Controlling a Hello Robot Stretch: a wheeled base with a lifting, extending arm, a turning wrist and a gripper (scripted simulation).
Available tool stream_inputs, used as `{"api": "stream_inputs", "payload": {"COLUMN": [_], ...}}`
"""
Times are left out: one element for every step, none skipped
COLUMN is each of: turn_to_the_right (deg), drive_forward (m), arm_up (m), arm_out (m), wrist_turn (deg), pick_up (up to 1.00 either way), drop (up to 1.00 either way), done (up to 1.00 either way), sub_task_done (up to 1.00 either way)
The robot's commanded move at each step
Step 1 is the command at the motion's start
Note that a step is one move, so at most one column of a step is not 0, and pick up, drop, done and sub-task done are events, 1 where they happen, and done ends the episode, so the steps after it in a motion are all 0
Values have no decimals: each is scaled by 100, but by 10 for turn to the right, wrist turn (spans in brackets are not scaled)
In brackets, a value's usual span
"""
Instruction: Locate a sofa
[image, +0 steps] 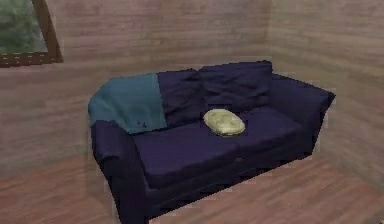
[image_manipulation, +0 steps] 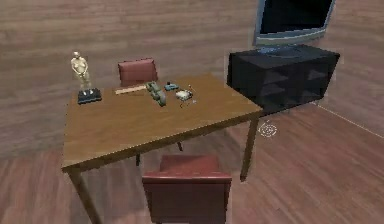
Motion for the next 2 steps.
{"api": "stream_inputs", "payload": {"turn_to_the_right": [0,0], "drive_forward": [35,0], "arm_up": [0,0], "arm_out": [0,0], "wrist_turn": [0,0], "pick_up": [0,0], "drop": [0,0], "done": [0,100], "sub_task_done": [0,0]}}
